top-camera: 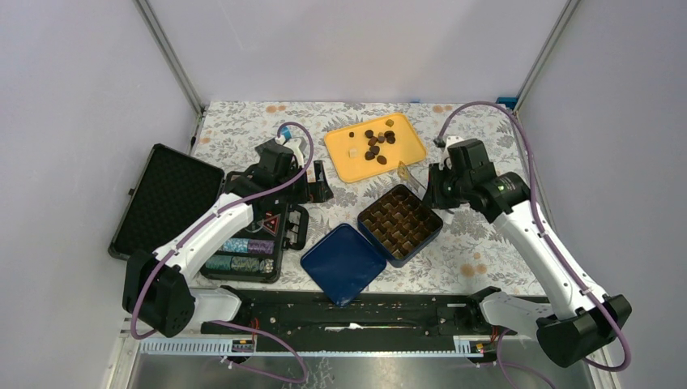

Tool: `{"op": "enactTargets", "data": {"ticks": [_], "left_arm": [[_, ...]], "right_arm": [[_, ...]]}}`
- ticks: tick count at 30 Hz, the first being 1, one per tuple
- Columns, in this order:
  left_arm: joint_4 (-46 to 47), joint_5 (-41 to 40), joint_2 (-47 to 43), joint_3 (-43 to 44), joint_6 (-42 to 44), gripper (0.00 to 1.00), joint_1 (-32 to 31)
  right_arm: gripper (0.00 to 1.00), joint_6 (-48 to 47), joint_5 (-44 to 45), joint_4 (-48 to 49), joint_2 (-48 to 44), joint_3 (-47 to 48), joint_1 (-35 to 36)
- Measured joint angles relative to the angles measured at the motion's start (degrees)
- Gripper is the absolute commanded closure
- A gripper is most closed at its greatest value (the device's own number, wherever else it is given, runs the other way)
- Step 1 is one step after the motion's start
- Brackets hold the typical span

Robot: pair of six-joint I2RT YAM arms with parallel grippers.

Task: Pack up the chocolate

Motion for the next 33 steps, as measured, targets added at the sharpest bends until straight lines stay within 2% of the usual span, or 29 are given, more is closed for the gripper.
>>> {"op": "enactTargets", "data": {"ticks": [6, 12, 16, 25, 33], "left_arm": [[0.3, 0.0, 0.8, 0.0, 0.0, 0.01, 0.0], [0.2, 0.0, 1.0, 0.0, 0.0, 0.01, 0.0], [0.2, -0.2, 1.0, 0.0, 0.0, 0.01, 0.0], [0.3, -0.2, 1.5, 0.0, 0.0, 0.01, 0.0], [0.3, -0.2, 1.7, 0.0, -0.3, 0.01, 0.0]], "right_arm": [[0.79, -0.5, 0.4, 6.5, 4.3, 4.2, 0.0], [0.68, -2.6, 0.8, 12.7, 15.8, 6.9, 0.0], [0.66, -4.7, 1.4, 14.4, 22.1, 8.0, 0.0], [0.52, -6.8, 5.5, 15.9, 25.5, 8.4, 0.0], [0.52, -8.2, 6.4, 17.3, 28.4, 8.5, 0.0]]}}
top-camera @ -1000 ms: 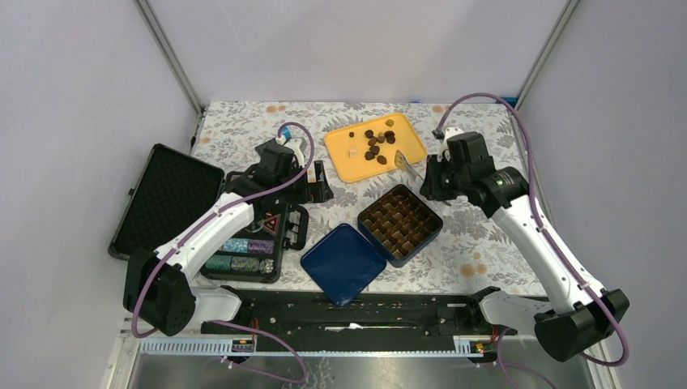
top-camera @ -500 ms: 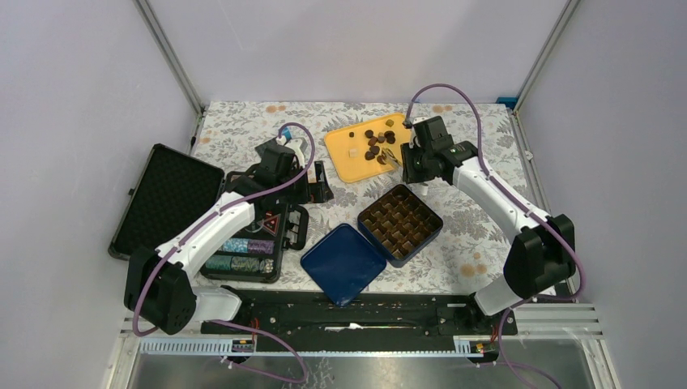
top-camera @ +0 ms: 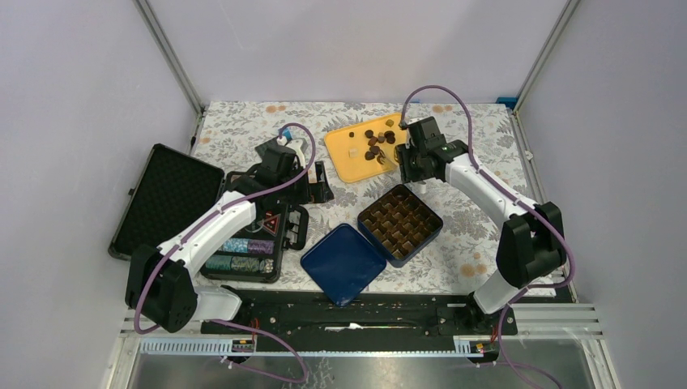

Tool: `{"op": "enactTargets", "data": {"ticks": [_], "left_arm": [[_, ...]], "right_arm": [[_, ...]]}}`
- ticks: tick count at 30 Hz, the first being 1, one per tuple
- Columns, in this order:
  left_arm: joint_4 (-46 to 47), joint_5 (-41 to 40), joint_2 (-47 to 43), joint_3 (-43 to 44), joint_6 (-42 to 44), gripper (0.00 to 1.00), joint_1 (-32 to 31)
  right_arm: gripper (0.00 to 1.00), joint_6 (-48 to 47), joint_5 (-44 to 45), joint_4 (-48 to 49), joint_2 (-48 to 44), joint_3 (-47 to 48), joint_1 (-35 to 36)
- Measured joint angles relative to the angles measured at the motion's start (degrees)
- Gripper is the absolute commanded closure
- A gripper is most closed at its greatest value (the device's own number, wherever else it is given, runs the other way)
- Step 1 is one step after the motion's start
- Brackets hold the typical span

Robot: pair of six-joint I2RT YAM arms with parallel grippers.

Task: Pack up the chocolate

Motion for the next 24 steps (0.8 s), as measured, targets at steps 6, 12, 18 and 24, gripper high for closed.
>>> {"op": "enactTargets", "data": {"ticks": [6, 12, 18, 24], "left_arm": [[0.1, 0.0, 0.0, -0.3, -0.5, 0.01, 0.0], [0.1, 0.0, 0.0, -0.3, -0.7, 0.01, 0.0], [0.1, 0.0, 0.0, -0.3, -0.8, 0.01, 0.0], [0.1, 0.0, 0.0, -0.3, -0.8, 0.01, 0.0]], "right_arm": [[0.52, -0.2, -0.9, 1.0, 0.9, 0.0, 0.0], [0.54, -0.9, -1.4, 1.9, 2.9, 0.0, 0.1], [0.55, -2.1, 0.0, 2.1, 4.1, 0.0, 0.7], [0.63, -3.2, 2.7, 2.1, 4.2, 0.0, 2.4]]}}
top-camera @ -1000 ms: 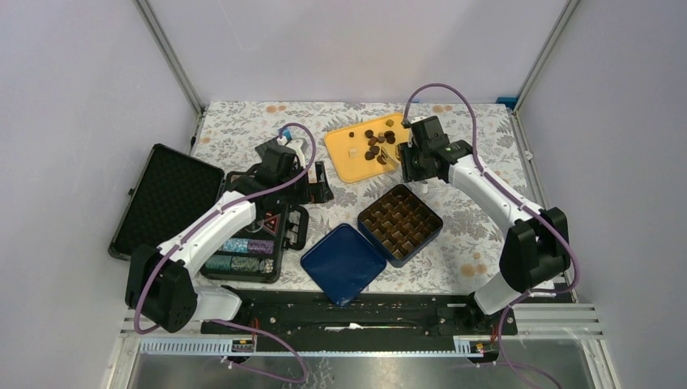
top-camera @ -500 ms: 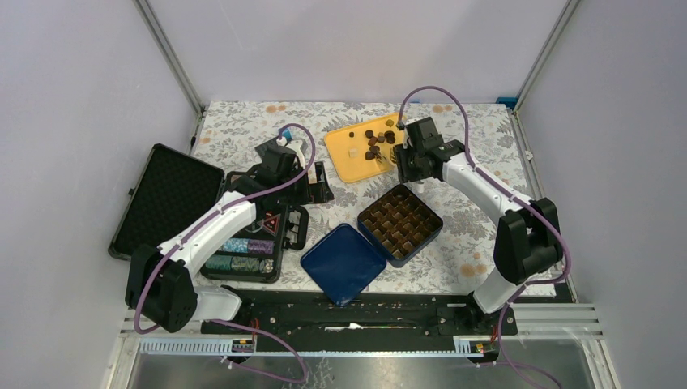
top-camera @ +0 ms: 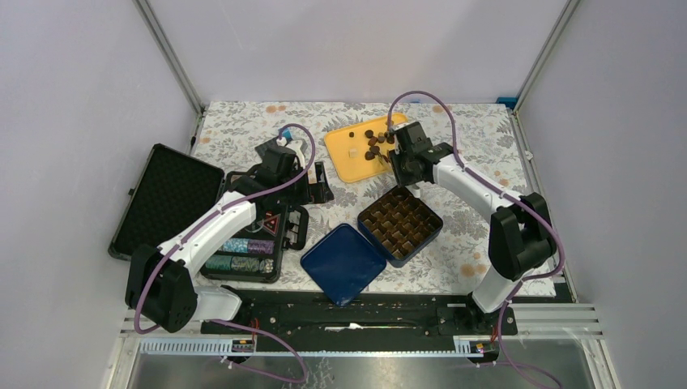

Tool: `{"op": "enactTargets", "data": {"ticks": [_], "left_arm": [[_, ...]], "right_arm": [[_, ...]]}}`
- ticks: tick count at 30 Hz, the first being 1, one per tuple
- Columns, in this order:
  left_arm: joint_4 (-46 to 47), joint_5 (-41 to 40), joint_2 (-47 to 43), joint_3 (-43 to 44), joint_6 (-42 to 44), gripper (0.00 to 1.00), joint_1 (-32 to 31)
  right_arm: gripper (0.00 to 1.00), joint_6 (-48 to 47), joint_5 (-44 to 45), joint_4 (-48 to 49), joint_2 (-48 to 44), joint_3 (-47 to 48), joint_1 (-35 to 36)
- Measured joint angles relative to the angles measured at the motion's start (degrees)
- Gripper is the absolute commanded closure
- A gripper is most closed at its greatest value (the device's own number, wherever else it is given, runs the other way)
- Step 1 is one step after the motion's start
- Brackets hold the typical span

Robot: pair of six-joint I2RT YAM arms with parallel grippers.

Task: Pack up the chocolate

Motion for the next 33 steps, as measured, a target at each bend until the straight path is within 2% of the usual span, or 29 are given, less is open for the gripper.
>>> {"op": "enactTargets", "data": {"ticks": [6, 12, 15, 19, 27, 33], "left_arm": [[-0.1, 0.0, 0.0, -0.4, 0.0, 0.01, 0.0], [-0.2, 0.0, -0.5, -0.8, 0.0, 0.01, 0.0], [-0.2, 0.0, -0.7, -0.8, 0.0, 0.01, 0.0], [-0.2, 0.0, -0.8, -0.8, 0.0, 0.01, 0.0], [-0.2, 0.0, -0.8, -0.8, 0.0, 0.01, 0.0], [-0.2, 0.0, -0.8, -0.8, 0.0, 0.01, 0.0]], "right_arm": [[0.59, -1.0, 3.8, -1.2, 1.2, 0.5, 2.7], [0.59, -2.5, 6.0, -2.1, 3.3, 2.1, 3.1], [0.63, -2.7, 6.2, -2.3, 3.7, 2.2, 3.1], [0.78, -2.8, 6.2, -2.6, 3.7, 2.4, 3.1], [0.88, -2.4, 6.1, -2.6, 3.3, 2.6, 3.1], [0.95, 0.4, 5.9, -1.9, -1.1, 1.6, 3.1]]}}
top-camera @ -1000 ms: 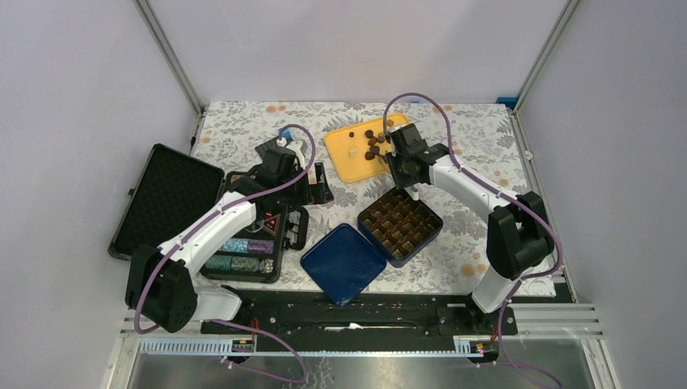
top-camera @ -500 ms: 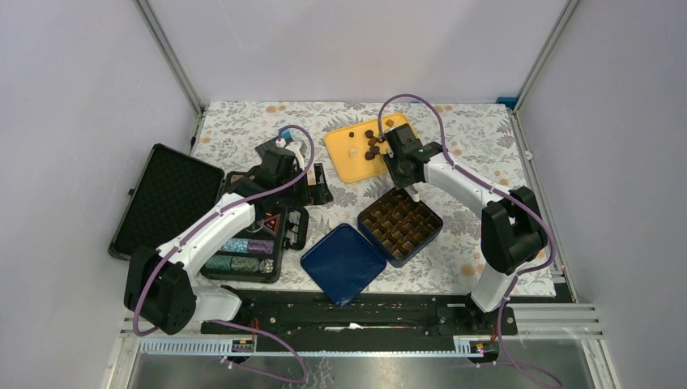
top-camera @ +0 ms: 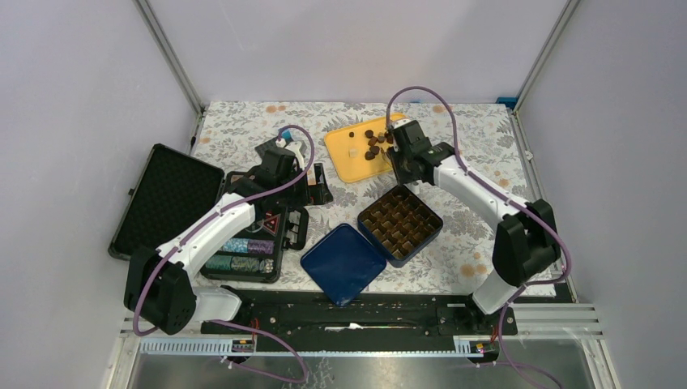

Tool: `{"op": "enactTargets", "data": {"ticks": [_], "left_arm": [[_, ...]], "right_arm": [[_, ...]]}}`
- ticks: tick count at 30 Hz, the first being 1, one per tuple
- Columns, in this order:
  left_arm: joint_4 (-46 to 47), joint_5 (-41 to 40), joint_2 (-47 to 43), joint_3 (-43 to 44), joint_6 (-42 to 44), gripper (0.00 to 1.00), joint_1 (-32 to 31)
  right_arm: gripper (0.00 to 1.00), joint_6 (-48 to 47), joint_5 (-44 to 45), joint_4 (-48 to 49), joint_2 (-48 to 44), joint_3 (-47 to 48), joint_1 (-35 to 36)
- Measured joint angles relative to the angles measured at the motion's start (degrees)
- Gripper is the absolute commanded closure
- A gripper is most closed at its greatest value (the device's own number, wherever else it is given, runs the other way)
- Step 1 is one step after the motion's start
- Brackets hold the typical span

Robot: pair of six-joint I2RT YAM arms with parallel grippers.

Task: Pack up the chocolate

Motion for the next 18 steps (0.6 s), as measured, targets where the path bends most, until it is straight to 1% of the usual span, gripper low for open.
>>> {"op": "enactTargets", "data": {"ticks": [5, 11, 15, 18], "left_arm": [[0.0, 0.0, 0.0, 0.0, 0.0, 0.01, 0.0], [0.0, 0.0, 0.0, 0.0, 0.0, 0.01, 0.0], [0.0, 0.0, 0.0, 0.0, 0.0, 0.01, 0.0], [0.0, 0.0, 0.1, 0.1, 0.0, 0.01, 0.0]], "right_arm": [[0.96, 1.9, 0.0, 1.0, -3.8, -1.0, 0.0], [0.96, 3.0, 0.0, 0.9, -5.9, -2.0, 0.0], [0.96, 3.7, -0.4, -1.0, -8.5, -2.1, 0.0], [0.96, 4.0, -1.6, -3.1, -12.9, -3.0, 0.0]]}}
